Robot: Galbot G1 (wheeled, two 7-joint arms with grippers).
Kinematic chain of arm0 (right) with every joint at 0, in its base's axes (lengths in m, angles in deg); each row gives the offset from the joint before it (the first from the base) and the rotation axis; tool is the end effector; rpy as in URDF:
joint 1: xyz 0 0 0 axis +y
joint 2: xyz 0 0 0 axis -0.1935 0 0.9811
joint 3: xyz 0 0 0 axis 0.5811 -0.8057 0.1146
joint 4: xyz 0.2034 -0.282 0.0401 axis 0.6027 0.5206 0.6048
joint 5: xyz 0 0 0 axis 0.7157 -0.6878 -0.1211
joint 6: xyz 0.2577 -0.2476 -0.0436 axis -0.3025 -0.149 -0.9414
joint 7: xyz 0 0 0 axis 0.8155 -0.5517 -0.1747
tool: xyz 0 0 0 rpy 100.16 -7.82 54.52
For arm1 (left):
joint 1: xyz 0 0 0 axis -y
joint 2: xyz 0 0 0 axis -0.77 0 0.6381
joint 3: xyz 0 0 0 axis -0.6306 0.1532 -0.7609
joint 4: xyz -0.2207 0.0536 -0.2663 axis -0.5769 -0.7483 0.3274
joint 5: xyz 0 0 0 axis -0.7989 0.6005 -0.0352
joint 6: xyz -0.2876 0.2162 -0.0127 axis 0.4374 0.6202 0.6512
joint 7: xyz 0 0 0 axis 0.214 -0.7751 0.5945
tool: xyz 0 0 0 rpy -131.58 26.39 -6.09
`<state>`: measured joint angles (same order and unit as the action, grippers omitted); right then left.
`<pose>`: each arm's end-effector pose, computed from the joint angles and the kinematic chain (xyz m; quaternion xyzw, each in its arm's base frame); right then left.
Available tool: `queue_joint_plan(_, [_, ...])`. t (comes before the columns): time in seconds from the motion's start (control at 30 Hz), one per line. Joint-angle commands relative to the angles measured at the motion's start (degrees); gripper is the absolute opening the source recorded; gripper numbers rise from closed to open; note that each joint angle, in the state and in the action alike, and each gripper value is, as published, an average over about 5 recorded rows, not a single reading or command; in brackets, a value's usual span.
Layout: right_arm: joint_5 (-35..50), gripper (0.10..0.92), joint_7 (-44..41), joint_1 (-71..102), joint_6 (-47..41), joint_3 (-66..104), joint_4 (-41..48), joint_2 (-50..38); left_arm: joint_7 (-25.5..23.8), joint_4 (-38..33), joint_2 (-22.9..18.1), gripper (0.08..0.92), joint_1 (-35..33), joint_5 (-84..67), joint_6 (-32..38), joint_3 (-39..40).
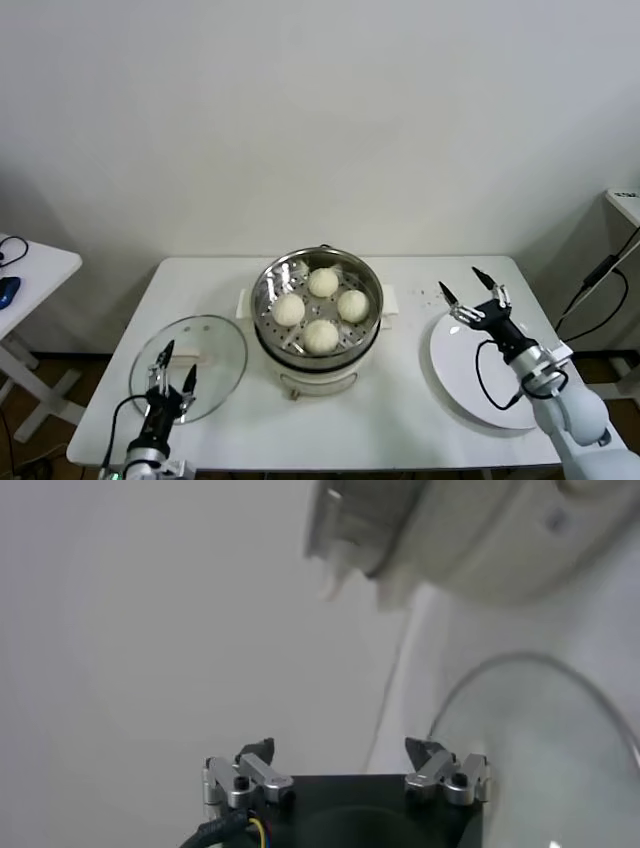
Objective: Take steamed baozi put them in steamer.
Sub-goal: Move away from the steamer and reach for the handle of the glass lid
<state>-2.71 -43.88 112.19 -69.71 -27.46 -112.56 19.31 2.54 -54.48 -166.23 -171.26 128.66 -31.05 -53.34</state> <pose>0.3025 -0.1832 -0.3205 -0.1872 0.9813 -0.0294 0.0332 0.1648 0.0967 -0.3824 -0.0232 -0.7776 -0.6260 0.0552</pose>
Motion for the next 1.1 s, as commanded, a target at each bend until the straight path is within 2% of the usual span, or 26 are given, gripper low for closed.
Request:
queue_joint_plan(0.03, [0.57, 0.823, 0.82, 5.03, 0.67, 3.56, -0.51, 3.08, 0.74, 7.22, 0.51, 0.823, 5.46, 20.88, 0.33, -2.47])
queue_joint_plan(0.43, [-0.32, 0.823, 0.01, 5.51, 0.96, 4.16, -0.39, 3.77, 0.69, 13.39, 1.01, 0.823, 10.32, 21.42, -0.56, -2.51])
queue_joint_plan(1.1, [-2.12, 0.823, -1.52, 6.43, 1.76, 5.13, 0.22, 5.21, 0.05, 17.33, 2.4, 0.823, 15.31, 18.63, -1.24, -1.1])
